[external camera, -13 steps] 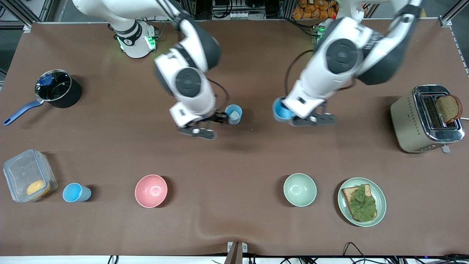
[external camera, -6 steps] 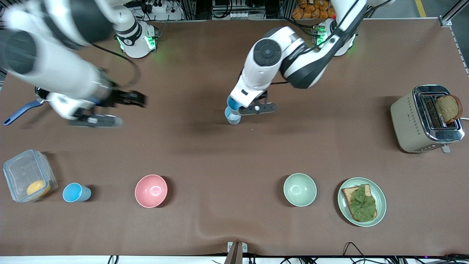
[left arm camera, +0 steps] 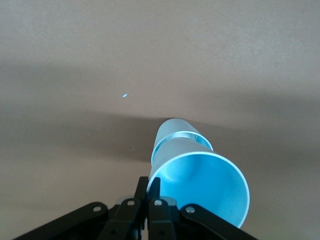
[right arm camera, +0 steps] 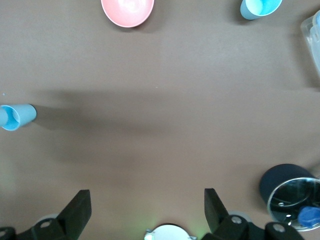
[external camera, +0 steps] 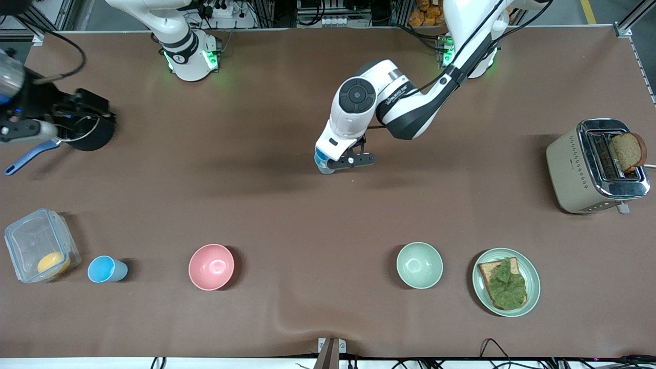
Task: Stack blue cups with both arms
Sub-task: 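Lower the left cup into the standing cup while the right gripper withdraws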
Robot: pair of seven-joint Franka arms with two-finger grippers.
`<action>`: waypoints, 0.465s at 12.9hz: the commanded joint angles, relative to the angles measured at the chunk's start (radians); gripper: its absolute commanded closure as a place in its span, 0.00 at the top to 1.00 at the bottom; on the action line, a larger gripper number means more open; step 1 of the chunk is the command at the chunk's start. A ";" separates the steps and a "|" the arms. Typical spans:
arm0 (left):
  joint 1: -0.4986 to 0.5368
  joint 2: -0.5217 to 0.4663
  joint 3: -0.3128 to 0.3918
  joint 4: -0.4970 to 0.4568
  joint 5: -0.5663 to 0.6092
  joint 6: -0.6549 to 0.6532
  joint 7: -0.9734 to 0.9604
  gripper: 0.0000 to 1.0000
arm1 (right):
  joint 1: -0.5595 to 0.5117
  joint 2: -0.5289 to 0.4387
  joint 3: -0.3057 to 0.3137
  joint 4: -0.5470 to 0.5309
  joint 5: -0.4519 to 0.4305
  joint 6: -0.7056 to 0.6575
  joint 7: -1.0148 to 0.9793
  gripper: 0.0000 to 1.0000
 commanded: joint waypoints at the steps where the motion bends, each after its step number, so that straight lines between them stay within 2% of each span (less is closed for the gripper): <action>1: -0.020 0.014 0.003 -0.002 0.031 0.032 -0.028 0.00 | -0.050 -0.001 0.019 -0.028 -0.015 0.030 -0.072 1.00; 5: -0.020 0.032 0.004 -0.002 0.029 0.034 -0.030 0.00 | -0.053 0.004 0.019 -0.024 -0.023 0.033 -0.063 1.00; 6: -0.013 0.032 0.003 -0.002 0.029 0.034 -0.043 0.11 | -0.053 0.007 0.019 -0.013 -0.026 0.032 -0.061 1.00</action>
